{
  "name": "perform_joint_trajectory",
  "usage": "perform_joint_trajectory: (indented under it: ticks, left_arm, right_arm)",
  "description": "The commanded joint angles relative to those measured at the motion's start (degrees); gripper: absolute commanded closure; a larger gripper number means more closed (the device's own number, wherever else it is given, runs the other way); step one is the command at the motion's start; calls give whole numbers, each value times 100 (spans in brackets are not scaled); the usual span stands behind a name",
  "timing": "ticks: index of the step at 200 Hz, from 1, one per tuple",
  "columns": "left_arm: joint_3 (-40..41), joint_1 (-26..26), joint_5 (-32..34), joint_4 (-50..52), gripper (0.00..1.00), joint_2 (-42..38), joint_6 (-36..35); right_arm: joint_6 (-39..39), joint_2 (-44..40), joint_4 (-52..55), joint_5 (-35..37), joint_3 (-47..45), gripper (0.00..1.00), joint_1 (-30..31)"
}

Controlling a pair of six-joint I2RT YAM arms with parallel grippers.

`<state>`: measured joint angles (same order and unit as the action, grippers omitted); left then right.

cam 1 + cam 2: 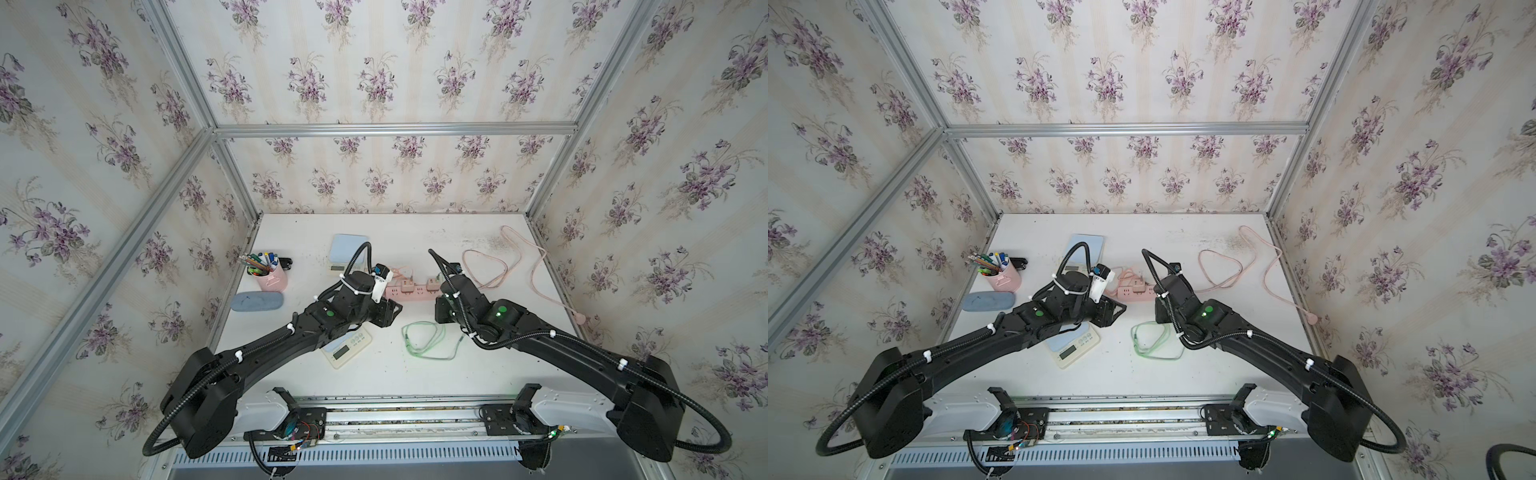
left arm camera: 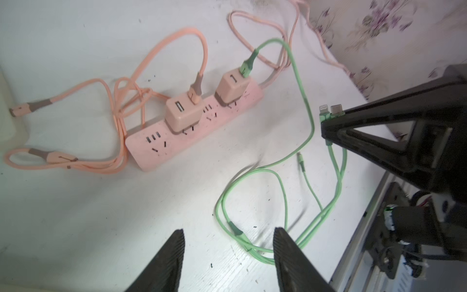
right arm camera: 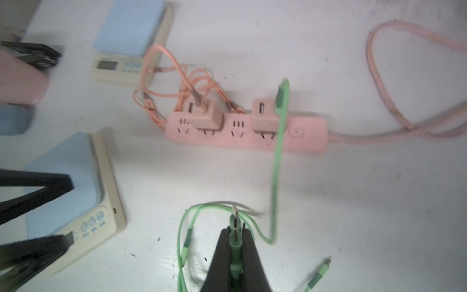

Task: Charge the electronic scale
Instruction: Pick up the charging cable from the center of the board.

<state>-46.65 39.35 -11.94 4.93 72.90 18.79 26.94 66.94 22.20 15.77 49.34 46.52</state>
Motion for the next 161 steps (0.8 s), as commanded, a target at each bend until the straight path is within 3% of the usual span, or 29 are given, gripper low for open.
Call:
perform_joint_trajectory:
  ticks: [1, 39, 60, 101, 161]
  left_arm:
    - [-181, -231, -782, -306, 41, -196, 227]
    - [-250, -456, -1699, -1168, 40, -288, 564]
    - [-132, -429, -1890, -1459, 40, -164, 550]
    - [579, -342, -1885, -2722, 40, -34, 815]
    - [580, 46, -1754, -3611, 40, 703, 970]
  right_arm:
    - [-1666, -245, -1086, -213, 26, 100, -2]
    - [-2469, -333, -2112, -1186, -100, 100, -79]
    - [-2092, -190, -2347, -1388, -15, 100, -191]
    - [-1545, -57, -2911, -2903, -142, 100, -595]
    - [-967, 21, -3292, -3317, -311, 100, -776]
